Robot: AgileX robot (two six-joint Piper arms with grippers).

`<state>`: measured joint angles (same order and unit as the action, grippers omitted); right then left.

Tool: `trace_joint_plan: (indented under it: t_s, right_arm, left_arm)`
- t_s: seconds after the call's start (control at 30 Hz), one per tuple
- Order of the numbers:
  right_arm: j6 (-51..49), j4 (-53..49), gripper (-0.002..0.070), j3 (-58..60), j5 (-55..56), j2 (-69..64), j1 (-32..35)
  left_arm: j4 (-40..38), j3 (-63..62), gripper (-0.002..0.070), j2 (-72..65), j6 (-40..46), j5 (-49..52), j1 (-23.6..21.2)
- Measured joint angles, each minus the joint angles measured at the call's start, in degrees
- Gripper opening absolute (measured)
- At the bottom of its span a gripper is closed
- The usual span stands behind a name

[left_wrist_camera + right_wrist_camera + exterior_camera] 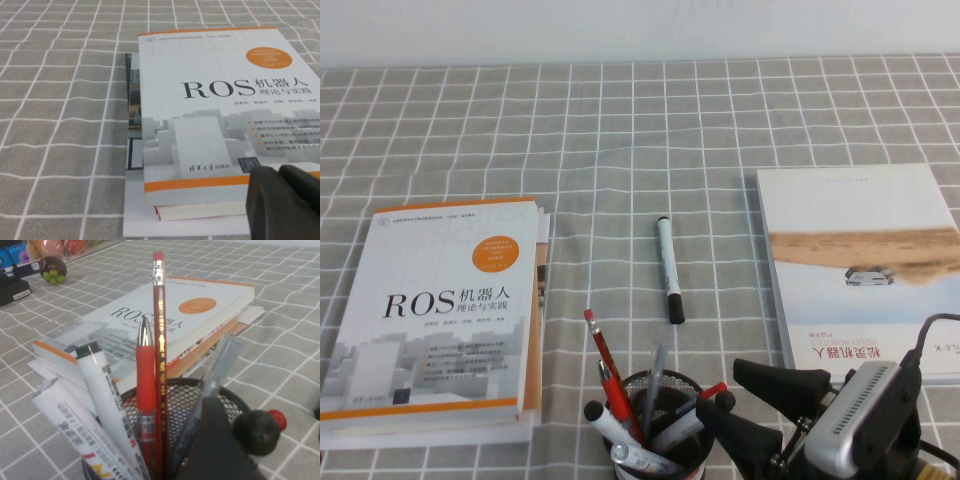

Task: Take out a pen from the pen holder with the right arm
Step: 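Take a marker out of the pen holder and lay it on the table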

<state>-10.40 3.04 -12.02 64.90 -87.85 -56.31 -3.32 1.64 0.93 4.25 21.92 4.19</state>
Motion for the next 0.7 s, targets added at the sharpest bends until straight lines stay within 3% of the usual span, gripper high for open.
trace_joint_plan:
  t_s: [0.7]
  right_arm:
    - [-1.9, -3.6, 0.0368, -1.8, 0.1, -3.2, 0.0]
  left_arm:
    - [0.0, 0.0, -0.0003, 0.0, 0.0, 0.0, 0.0]
